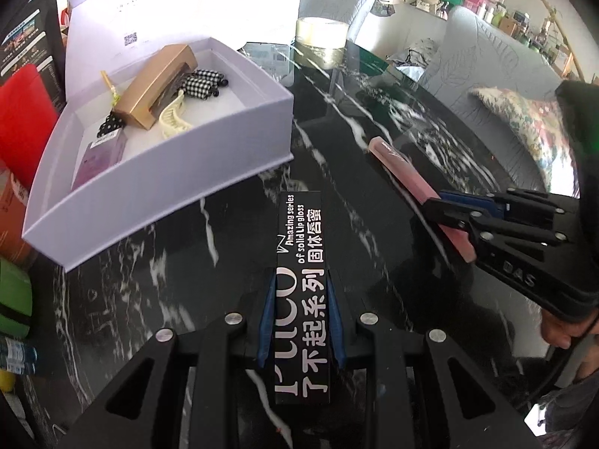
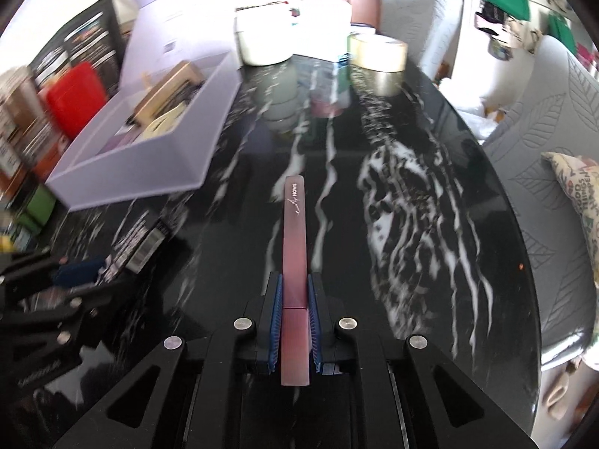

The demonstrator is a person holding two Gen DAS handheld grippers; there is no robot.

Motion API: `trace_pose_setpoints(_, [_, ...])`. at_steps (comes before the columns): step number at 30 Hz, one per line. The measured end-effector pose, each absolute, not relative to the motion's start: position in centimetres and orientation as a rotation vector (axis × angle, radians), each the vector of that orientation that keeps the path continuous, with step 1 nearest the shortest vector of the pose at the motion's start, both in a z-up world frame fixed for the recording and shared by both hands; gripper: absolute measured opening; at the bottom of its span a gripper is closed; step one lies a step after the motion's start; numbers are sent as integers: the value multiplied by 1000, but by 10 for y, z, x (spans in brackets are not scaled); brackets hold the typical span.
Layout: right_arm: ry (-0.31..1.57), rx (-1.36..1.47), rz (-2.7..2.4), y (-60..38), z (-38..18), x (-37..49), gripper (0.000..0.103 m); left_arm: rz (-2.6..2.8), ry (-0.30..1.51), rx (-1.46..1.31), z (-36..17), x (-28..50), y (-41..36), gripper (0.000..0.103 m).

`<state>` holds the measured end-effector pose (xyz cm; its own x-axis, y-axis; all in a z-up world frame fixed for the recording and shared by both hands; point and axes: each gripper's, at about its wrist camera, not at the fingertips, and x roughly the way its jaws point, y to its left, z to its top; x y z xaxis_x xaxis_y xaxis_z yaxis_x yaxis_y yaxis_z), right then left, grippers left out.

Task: Organize rigid objects
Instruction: 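Lift the black box and pink tube and carry them toward the gift box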

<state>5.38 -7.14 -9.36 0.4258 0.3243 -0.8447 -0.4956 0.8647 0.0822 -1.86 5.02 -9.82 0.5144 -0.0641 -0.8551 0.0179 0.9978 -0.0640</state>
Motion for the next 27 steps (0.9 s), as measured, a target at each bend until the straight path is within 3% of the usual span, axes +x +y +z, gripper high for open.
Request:
trace_pose_setpoints(17, [1022, -258, 623, -67, -93, -8, 14, -49, 1022, -28, -101, -52, 47, 25])
trace_pose_setpoints(22, [1025, -240, 617, -67, -92, -5, 30, -36, 1011, -12, -102, -47, 45, 26])
trace_pose_setpoints(27, [1018, -244, 608, -64, -92, -6, 31, -29, 1008, -12, -102, -42, 45, 27])
